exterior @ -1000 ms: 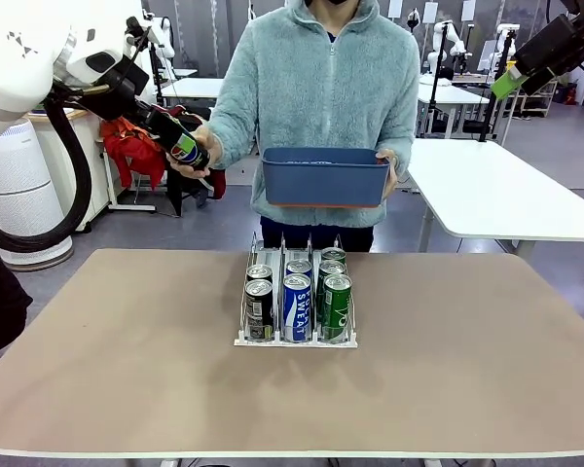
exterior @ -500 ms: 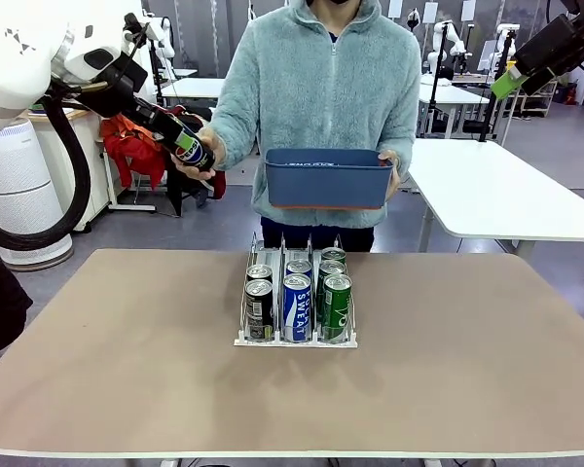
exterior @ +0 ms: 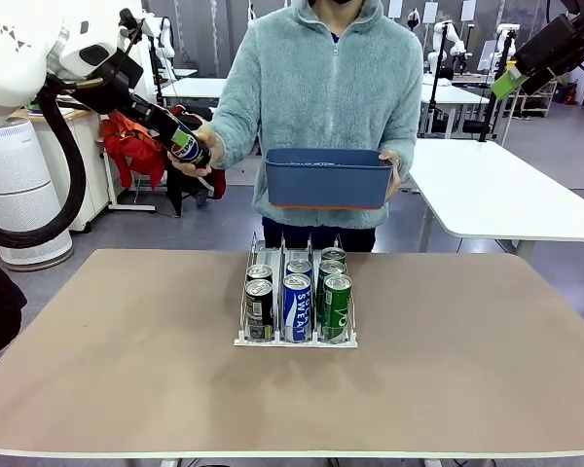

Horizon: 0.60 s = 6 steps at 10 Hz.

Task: Fill the beverage cans into the dispenser.
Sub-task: Pick up the Pepsi coke handed by the human, then place the picked Pepsi coke in the line of the Automatic Can Dispenser with the same cans.

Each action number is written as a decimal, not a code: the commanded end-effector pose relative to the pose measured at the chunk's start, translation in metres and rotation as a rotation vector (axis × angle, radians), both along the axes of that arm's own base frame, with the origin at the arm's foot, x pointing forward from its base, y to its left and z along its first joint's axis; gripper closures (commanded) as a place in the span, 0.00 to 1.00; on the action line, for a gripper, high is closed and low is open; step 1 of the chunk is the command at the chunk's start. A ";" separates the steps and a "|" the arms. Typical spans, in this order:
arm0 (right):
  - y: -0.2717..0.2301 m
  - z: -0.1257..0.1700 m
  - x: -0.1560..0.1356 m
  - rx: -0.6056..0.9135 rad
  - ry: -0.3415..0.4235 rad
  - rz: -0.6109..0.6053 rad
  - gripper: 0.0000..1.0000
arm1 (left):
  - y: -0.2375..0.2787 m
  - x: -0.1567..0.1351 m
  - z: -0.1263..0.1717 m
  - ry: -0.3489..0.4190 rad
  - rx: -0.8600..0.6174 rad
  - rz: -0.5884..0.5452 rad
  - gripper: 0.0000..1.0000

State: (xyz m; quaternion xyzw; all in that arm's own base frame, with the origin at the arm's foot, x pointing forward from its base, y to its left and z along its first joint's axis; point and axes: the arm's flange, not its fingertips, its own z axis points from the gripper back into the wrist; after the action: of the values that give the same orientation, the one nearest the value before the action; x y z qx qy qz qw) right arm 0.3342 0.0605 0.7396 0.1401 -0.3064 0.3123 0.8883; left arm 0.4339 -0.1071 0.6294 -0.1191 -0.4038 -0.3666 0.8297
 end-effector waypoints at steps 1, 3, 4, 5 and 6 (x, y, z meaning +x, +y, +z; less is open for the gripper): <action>0.001 0.000 0.000 0.000 0.001 -0.001 0.00 | 0.002 0.001 0.000 -0.002 0.000 -0.001 0.90; 0.001 0.000 0.000 0.000 0.001 -0.001 0.00 | 0.002 0.001 0.000 -0.002 0.000 -0.001 0.90; 0.001 0.000 0.000 0.000 0.001 -0.001 0.00 | 0.002 0.001 0.000 -0.002 0.000 -0.001 0.90; 0.001 0.000 0.000 0.000 0.001 -0.001 0.00 | 0.002 0.001 0.000 -0.002 0.000 -0.001 0.90; 0.001 0.000 0.000 0.000 0.001 -0.001 0.00 | 0.002 0.001 0.000 -0.002 0.000 -0.001 0.90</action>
State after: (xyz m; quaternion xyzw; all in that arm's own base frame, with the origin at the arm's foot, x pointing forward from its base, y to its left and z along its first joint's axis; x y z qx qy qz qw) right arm 0.3342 0.0605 0.7396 0.1401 -0.3064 0.3123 0.8883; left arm 0.4340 -0.1087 0.6287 -0.1190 -0.4027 -0.3672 0.8299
